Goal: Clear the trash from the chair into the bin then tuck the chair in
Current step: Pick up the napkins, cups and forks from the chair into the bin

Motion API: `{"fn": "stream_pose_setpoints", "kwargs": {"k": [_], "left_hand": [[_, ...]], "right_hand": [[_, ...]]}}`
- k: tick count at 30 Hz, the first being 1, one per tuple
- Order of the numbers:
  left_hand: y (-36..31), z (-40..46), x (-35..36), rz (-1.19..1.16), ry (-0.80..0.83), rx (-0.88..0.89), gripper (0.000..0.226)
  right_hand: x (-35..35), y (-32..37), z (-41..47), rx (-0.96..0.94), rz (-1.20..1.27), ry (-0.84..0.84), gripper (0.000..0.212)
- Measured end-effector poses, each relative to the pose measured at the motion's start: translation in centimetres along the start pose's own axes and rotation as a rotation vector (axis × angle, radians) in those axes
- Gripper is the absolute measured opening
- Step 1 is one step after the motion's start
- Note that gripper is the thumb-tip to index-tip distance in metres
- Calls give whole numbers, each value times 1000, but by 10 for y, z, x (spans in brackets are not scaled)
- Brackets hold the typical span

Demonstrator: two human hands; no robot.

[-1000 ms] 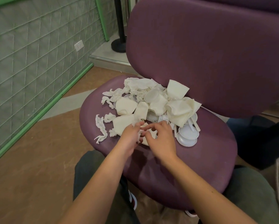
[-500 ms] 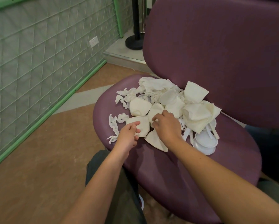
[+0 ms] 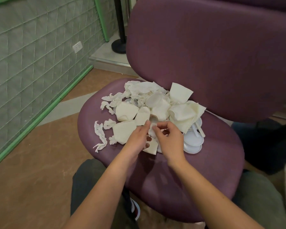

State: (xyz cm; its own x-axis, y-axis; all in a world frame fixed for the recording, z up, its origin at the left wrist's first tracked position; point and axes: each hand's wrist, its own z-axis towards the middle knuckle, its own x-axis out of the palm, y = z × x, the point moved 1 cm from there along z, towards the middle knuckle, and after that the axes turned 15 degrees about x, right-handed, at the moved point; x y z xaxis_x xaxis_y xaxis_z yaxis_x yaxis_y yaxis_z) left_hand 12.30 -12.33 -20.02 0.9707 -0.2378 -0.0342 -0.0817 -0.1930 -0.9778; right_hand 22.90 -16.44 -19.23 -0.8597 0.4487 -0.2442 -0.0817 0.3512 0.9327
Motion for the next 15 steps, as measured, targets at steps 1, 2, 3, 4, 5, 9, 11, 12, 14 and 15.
{"fn": "stream_pose_setpoints", "kwargs": {"k": [1,2,3,4,5,9,11,12,14,15], "left_hand": [[1,1,5,-53,-18,-13,37],[0,1,12,-110,-30,-37,35],[-1,1,17,-164,-47,-56,32],[-2,1,20,-226,-58,-74,29],[-3,0,26,-281,-37,-86,26],[-9,-6,52,-511,98,-218,23],[-12,-9,65,-638,153,-334,29],[-15,-11,74,-681,188,-369,32],[-18,-12,88,-723,259,-386,38],[-20,-14,98,-716,296,-384,39]], "right_hand": [[-4,-6,-2,-20,-40,-17,9],[-10,-13,-4,-40,-85,-28,8],[-15,-19,-6,-66,-129,-28,7],[-18,-25,-8,-95,-168,-21,8],[-24,-30,-9,-126,-191,-20,10],[-48,-41,-20,-243,-246,-35,33],[-58,-43,-21,-247,-262,-73,38],[-67,-43,-21,-242,-256,-102,36],[-82,-43,-18,-255,-274,-163,26],[-94,-43,-17,-259,-295,-184,22]]}}
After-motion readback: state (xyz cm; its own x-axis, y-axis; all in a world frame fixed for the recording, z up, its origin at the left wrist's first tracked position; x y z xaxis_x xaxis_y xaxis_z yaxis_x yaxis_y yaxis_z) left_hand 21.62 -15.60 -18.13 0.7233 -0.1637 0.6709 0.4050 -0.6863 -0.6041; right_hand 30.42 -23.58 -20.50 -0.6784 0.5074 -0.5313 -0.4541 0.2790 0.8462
